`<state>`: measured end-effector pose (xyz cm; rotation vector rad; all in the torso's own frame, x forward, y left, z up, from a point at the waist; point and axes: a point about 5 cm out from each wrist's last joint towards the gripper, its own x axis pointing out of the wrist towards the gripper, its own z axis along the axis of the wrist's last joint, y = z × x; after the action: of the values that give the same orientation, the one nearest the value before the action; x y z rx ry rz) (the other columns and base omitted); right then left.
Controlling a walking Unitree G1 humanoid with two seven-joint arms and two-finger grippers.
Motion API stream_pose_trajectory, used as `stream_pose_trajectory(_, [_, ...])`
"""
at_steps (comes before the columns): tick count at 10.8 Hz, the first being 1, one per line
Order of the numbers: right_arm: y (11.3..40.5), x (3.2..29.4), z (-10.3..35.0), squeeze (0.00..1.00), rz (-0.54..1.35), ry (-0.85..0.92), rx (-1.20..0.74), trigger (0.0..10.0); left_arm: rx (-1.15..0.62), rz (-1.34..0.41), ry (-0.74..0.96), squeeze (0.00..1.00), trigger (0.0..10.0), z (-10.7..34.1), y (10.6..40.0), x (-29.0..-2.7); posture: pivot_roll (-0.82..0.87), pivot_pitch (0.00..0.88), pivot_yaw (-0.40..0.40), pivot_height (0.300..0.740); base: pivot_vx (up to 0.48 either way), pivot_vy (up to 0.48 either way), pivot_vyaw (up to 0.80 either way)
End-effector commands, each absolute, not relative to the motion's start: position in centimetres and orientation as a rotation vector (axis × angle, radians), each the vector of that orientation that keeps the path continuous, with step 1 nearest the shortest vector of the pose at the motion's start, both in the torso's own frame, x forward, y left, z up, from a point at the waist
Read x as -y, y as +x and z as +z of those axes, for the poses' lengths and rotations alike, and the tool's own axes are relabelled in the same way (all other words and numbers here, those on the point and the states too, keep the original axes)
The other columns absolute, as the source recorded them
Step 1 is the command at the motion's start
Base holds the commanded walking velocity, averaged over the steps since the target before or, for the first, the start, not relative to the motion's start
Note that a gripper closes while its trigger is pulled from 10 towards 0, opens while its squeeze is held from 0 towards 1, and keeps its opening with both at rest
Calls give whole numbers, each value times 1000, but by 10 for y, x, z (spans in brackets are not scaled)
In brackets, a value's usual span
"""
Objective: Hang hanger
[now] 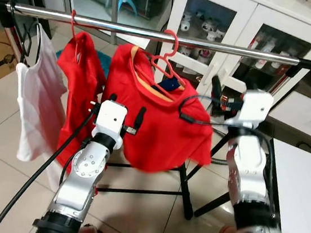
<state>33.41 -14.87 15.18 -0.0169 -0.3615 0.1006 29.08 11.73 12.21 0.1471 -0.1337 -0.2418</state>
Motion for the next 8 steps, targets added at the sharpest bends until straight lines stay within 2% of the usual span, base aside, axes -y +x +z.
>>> stream_pose_trajectory(1, [338, 151, 129, 0, 63, 57, 218, 10000, 143, -257, 132, 0, 10000, 124, 291, -108, 55, 50, -80, 740, 0, 0, 0])
stream_pose_trajectory(5, [340, 151, 133, 0, 43, 60, 227, 10000, 149, -222, 68, 0, 10000, 130, 295, -114, 56, 57, -83, 740, 0, 0, 0])
stream_pose_trajectory(8, [344, 147, 147, 0, 64, 32, 289, 10000, 172, -238, 107, 0, 10000, 133, 296, -108, 58, 58, -86, 740, -334, 0, 0])
